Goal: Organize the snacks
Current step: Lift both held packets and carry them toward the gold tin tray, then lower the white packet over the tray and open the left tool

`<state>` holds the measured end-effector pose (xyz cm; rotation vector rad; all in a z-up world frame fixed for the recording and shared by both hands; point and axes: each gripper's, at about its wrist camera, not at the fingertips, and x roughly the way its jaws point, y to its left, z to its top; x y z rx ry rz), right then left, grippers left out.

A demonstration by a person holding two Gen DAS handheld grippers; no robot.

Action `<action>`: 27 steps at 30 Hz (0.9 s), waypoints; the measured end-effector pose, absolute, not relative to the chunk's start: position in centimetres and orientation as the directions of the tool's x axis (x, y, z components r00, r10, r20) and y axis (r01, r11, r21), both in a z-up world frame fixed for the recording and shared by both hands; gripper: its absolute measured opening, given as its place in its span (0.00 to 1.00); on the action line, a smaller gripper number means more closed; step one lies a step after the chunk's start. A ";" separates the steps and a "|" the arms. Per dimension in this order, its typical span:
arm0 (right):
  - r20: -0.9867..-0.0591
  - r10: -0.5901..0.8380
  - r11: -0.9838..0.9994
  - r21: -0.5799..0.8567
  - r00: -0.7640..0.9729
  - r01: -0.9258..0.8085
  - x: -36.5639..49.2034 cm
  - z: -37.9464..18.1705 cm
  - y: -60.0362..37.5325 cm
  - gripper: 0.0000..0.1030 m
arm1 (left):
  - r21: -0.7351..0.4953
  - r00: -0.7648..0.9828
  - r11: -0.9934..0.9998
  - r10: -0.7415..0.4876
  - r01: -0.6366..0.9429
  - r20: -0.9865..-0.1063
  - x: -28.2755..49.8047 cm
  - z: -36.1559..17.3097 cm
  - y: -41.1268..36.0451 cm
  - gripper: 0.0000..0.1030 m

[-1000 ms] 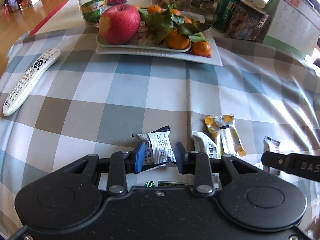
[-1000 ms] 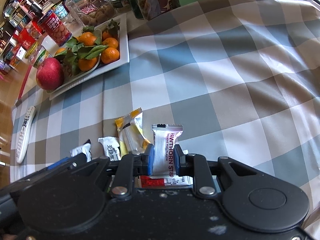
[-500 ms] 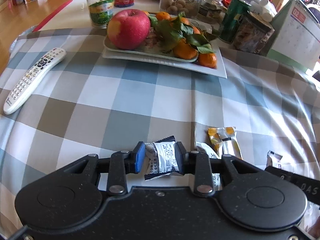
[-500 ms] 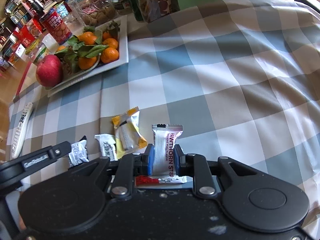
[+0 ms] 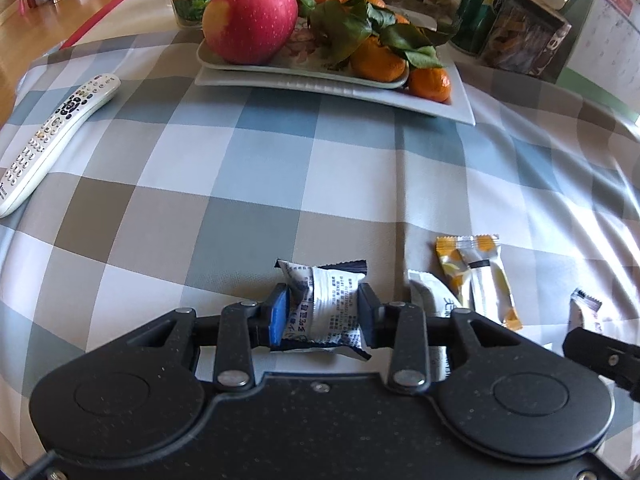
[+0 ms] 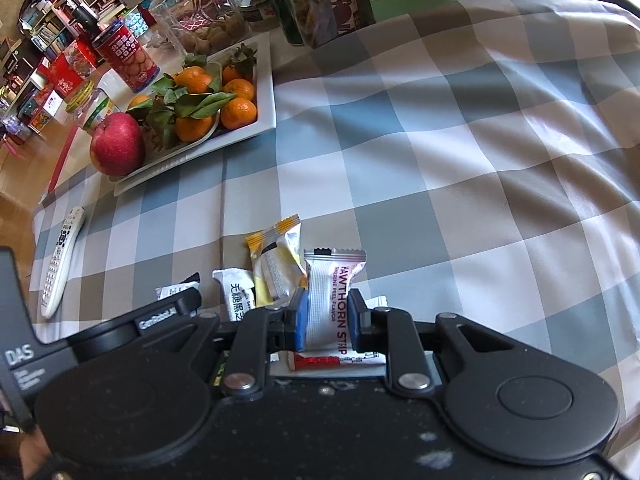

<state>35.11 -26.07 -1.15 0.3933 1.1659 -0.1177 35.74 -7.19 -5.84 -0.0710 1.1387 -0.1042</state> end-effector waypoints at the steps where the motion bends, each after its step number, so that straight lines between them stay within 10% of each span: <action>1: -0.911 0.111 0.926 0.240 0.398 0.290 35.1 -1.1 -26.0 0.22 | -0.113 0.417 0.992 -0.122 0.048 -0.900 35.7 -5.8 -7.2 0.43; 27: -0.893 0.034 0.954 0.163 0.448 0.252 32.7 0.0 -26.9 0.22 | -0.125 0.512 0.981 -0.185 0.149 -0.839 29.6 1.3 -5.8 0.41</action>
